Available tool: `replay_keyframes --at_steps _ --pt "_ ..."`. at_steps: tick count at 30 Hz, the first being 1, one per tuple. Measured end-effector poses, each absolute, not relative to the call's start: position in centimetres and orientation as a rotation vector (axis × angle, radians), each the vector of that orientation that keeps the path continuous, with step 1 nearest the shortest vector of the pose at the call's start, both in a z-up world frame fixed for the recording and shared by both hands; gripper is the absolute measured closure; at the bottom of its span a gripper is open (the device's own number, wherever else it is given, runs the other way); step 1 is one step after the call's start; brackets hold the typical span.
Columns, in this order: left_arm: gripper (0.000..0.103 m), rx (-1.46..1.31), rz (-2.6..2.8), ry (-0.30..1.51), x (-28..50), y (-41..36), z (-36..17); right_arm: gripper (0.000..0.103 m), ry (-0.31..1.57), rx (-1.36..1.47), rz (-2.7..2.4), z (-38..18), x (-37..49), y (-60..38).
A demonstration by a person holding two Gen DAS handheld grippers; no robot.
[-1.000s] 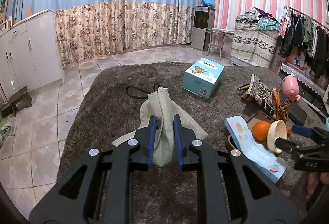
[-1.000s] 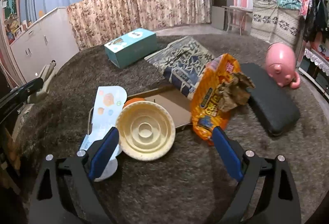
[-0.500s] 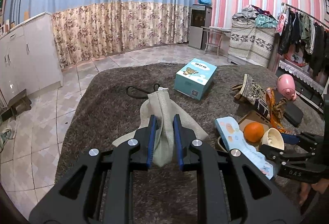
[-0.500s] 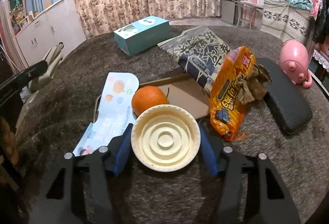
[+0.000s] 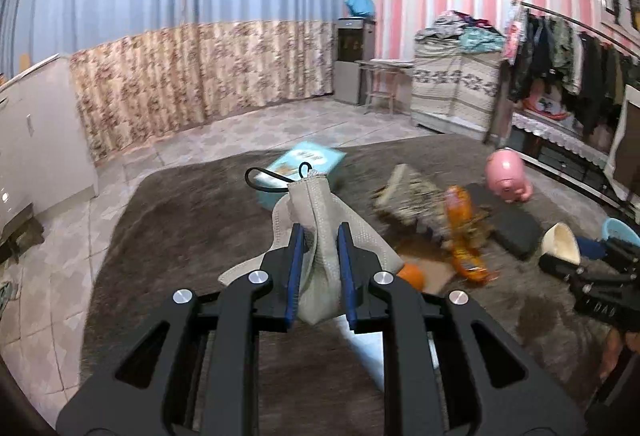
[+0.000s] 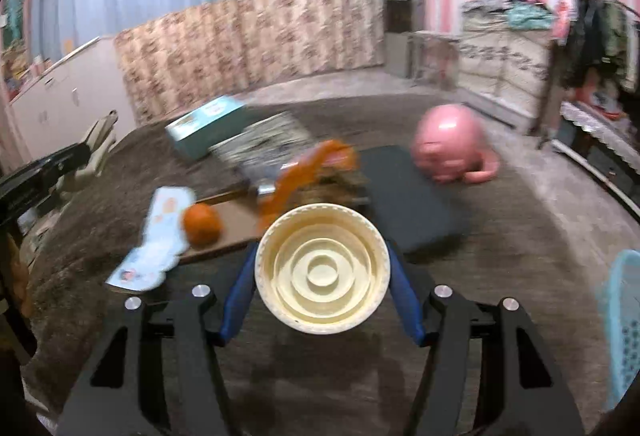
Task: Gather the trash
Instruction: 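Carry the cloth bag and cream bowl over the blue basket with both tools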
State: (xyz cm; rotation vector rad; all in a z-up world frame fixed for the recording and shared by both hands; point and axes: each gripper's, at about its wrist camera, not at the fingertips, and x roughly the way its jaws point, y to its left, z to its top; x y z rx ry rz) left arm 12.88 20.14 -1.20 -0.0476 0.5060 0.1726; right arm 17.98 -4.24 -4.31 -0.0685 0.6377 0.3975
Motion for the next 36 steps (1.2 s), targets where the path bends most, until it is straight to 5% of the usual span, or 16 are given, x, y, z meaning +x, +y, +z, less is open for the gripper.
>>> replay_keyframes --at_steps 19,36 --pt "0.087 0.038 -0.202 0.514 18.0 -2.5 -1.7 0.042 0.531 0.004 -0.202 -0.8 17.2 -31.9" --pt "0.087 0.146 -0.505 0.517 21.7 -23.7 -4.2 0.042 0.574 0.238 -0.415 -5.5 16.9 -46.1"
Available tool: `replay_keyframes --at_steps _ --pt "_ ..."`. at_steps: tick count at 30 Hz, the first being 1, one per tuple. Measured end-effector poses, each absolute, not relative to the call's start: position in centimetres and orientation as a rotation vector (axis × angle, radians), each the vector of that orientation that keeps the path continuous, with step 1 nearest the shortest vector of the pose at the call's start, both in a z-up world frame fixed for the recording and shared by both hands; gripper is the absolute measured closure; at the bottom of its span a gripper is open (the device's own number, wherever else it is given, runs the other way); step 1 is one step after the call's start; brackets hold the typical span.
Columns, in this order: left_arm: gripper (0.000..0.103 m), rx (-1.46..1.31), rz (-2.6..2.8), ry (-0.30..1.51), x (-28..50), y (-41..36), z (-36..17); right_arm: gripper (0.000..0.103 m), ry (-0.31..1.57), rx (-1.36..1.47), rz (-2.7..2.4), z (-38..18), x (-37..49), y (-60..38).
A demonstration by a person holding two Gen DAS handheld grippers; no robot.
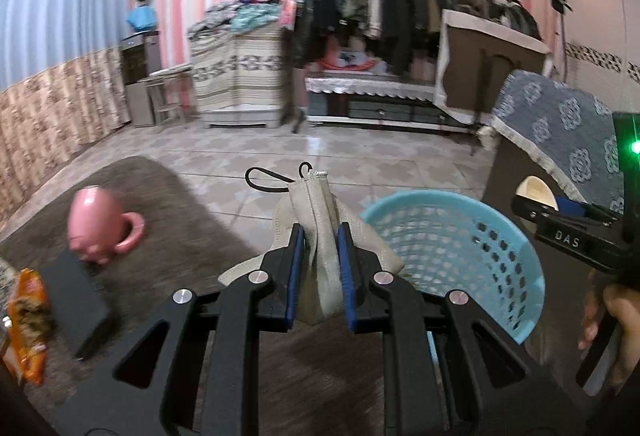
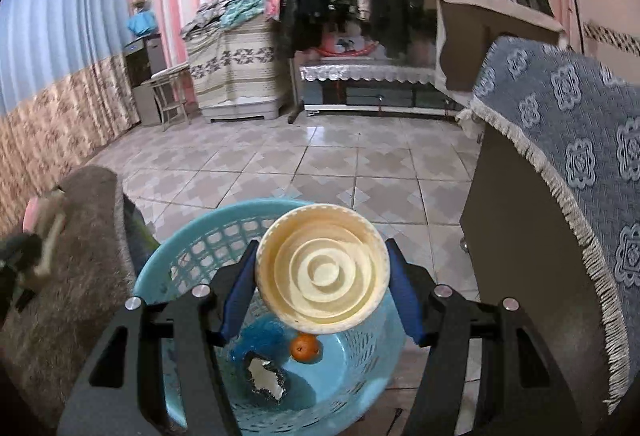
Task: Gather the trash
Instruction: 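Carry the cloth bag and cream bowl over the blue basket with both tools, then open the left tool to drop the cloth bag while the right tool releases the bowl, then move both tools back over the trash on the rug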
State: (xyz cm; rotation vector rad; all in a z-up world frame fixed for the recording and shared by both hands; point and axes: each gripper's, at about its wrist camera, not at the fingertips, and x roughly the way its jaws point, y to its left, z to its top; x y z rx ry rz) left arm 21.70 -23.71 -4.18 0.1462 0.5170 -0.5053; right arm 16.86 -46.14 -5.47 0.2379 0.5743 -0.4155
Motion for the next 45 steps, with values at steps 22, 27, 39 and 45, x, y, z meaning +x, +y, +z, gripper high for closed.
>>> replay_keyframes --at_steps 22,27,39,45 --pt "0.011 0.136 -0.429 0.505 24.4 -25.0 -4.1 0.042 0.601 0.243 -0.417 -6.7 17.9 -46.1" --pt "0.01 0.14 -0.357 0.509 24.3 -21.8 -4.0 0.042 0.624 0.224 -0.413 -7.0 19.1 -44.2" --pt "0.007 0.107 -0.258 0.487 23.1 -16.5 -3.0 0.011 0.587 0.238 -0.446 -6.6 19.0 -43.5" --pt "0.006 0.083 -0.234 0.487 22.7 -14.5 -2.7 0.006 0.57 0.218 -0.434 -5.7 19.1 -41.8"
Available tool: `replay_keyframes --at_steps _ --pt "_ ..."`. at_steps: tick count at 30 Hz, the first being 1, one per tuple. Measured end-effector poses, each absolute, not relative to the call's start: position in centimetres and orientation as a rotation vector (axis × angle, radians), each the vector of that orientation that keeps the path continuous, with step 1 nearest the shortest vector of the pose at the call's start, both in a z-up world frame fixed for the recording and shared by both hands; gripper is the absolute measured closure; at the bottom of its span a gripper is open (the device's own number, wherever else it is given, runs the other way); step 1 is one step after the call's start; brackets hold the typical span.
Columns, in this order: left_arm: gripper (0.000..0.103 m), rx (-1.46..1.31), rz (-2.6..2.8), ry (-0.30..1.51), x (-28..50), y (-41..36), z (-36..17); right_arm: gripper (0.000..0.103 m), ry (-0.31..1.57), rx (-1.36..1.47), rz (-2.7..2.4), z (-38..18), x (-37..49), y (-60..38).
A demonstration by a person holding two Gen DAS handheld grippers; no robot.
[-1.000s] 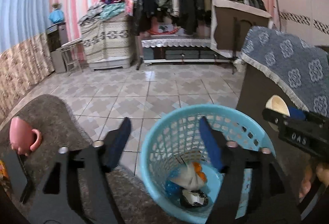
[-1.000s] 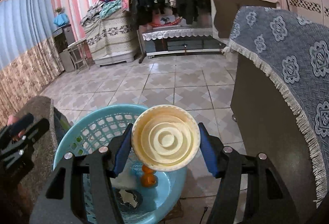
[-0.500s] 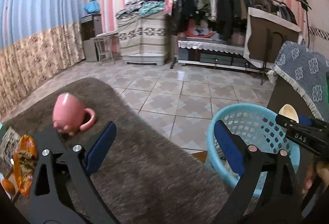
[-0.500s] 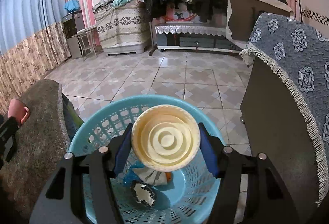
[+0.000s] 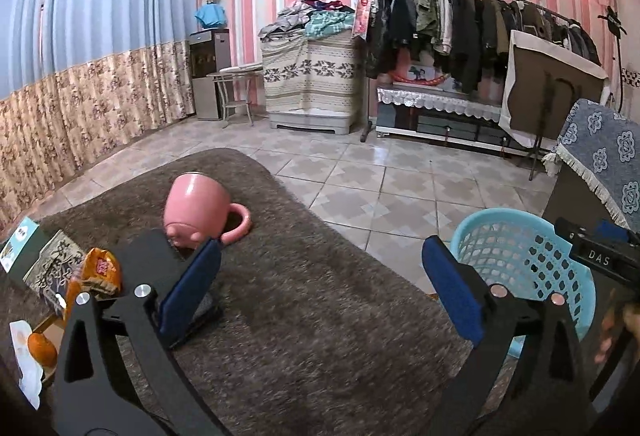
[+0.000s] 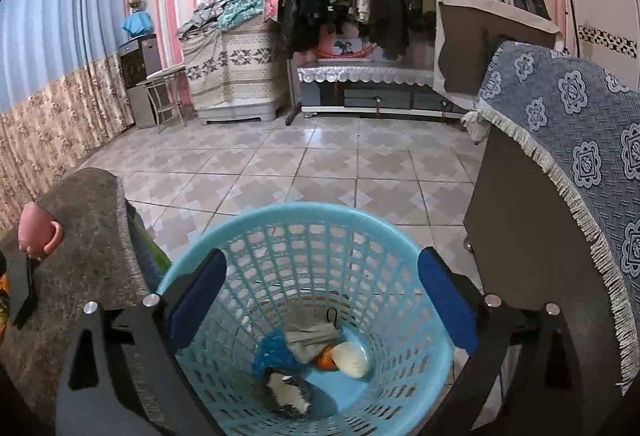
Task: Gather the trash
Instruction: 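Move both tools back over the trash on the rug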
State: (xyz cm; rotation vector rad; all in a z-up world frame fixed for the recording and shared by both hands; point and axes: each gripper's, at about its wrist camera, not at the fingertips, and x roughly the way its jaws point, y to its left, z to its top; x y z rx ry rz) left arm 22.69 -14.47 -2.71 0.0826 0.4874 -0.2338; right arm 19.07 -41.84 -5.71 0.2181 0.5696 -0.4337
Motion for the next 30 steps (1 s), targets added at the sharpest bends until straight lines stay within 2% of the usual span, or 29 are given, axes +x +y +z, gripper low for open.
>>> replay_keyframes --at_steps 11,30 --pt "0.006 0.039 -0.131 0.482 20.3 -8.4 -2.2 0.005 0.542 0.122 -0.3 -3.9 19.5 -34.8" --pt "0.006 -0.042 0.161 0.492 14.3 9.4 -1.3 0.005 0.552 0.085 -0.069 -3.7 19.3 -23.3"
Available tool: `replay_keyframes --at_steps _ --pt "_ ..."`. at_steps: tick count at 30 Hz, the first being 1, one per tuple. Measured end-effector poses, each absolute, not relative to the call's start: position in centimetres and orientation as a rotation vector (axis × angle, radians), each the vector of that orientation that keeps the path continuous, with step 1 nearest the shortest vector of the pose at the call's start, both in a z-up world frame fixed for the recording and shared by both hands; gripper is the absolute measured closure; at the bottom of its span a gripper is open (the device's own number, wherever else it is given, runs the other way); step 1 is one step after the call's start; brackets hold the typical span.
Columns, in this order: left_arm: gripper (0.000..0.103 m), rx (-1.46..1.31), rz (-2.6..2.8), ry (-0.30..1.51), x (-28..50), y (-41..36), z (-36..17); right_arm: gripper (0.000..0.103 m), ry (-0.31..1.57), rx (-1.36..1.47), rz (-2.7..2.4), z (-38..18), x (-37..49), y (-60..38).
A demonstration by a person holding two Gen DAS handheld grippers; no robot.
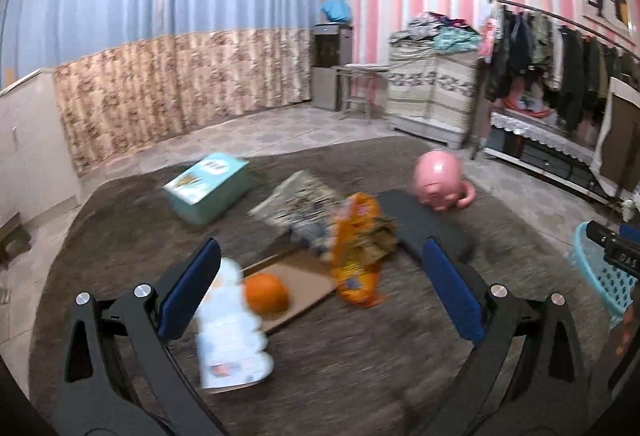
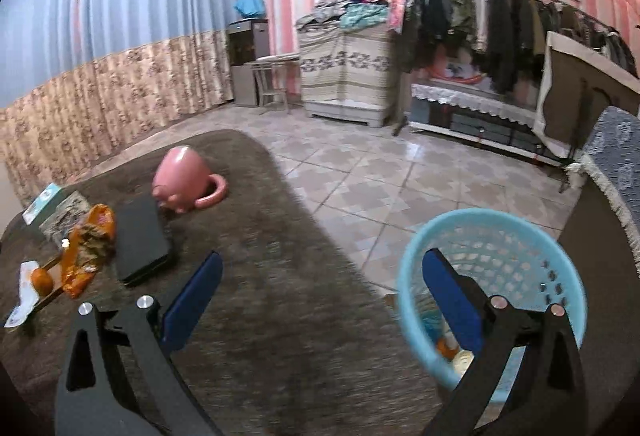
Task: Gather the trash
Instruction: 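Move both tools back over the trash on the rug, then grasp the printed blue-and-white paper card with the left tool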
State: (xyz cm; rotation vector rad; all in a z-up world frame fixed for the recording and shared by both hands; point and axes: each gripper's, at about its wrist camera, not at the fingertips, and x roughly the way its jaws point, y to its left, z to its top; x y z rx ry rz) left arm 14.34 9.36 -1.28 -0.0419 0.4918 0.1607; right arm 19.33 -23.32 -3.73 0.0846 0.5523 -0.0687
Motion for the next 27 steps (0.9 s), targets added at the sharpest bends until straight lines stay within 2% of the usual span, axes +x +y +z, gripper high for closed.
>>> replay_keyframes --at_steps 14,25,27 --pt "0.006 -0.09 0.281 0.616 10.1 18.5 -5.4 0.005 0.594 0.046 0.025 -5.1 19.4 -18.2" --pt "0.006 -0.111 0.175 0.739 13.2 16.4 -8.4 0.005 0.63 0.025 0.019 -6.0 20.2 -17.4" --pt "0.011 -0.102 0.172 0.757 13.9 15.8 -8.9 0.005 0.635 0.02 0.019 -6.1 20.3 -17.3"
